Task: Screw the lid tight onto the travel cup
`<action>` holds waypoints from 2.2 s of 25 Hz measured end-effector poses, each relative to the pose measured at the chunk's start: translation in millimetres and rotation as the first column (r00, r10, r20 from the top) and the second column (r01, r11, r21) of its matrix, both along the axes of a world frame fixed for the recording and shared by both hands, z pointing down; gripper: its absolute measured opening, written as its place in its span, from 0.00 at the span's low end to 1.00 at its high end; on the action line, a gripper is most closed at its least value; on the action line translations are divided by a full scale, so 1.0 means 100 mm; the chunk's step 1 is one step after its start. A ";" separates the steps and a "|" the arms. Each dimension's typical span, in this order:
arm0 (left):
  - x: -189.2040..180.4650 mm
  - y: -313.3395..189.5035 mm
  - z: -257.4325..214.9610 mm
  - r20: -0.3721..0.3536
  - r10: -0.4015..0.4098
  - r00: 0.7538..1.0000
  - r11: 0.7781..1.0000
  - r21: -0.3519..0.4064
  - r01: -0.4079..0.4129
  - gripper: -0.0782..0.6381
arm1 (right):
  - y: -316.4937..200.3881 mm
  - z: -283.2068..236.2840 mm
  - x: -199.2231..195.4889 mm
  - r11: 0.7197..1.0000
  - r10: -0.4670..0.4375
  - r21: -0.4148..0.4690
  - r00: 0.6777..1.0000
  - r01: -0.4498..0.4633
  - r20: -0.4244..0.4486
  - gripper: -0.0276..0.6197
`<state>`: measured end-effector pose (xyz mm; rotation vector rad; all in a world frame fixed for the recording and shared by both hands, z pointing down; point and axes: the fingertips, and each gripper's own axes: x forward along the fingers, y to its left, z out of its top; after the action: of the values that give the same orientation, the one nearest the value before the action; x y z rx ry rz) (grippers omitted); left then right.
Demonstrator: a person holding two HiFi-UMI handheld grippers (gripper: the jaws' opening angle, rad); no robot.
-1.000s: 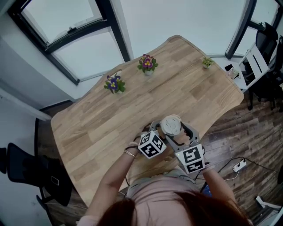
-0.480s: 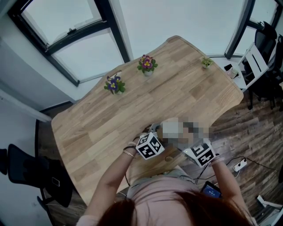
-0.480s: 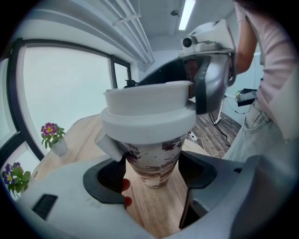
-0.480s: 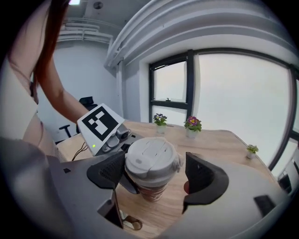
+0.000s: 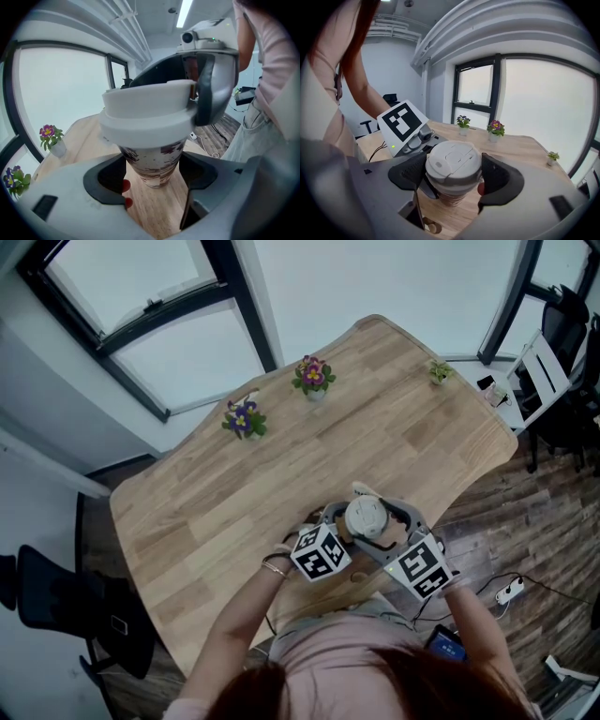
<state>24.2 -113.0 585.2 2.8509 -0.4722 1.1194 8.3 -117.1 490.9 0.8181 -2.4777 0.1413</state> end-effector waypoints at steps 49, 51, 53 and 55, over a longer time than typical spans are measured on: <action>0.00 -0.10 0.00 -0.016 -0.070 0.997 0.997 0.027 0.071 0.59 | -0.08 0.02 0.05 0.997 0.079 -0.030 0.995 -0.078 0.054 0.60; 0.00 -0.10 0.00 -0.011 -0.087 0.996 0.996 0.035 0.087 0.59 | -0.08 0.03 0.08 0.987 0.158 -0.020 0.985 -0.157 0.068 0.60; 0.01 -0.11 0.01 -0.010 -0.093 0.996 0.995 0.034 0.093 0.59 | -0.09 0.03 0.09 0.981 0.194 -0.018 0.978 -0.193 0.084 0.60; 0.01 -0.11 0.02 -0.019 -0.080 0.997 0.996 0.025 0.080 0.59 | -0.09 0.05 0.09 0.987 0.159 -0.039 0.984 -0.157 0.083 0.60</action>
<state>25.1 -124.4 586.9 2.8335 -0.5985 1.0818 16.9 -125.7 496.3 1.0144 -2.4815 0.2780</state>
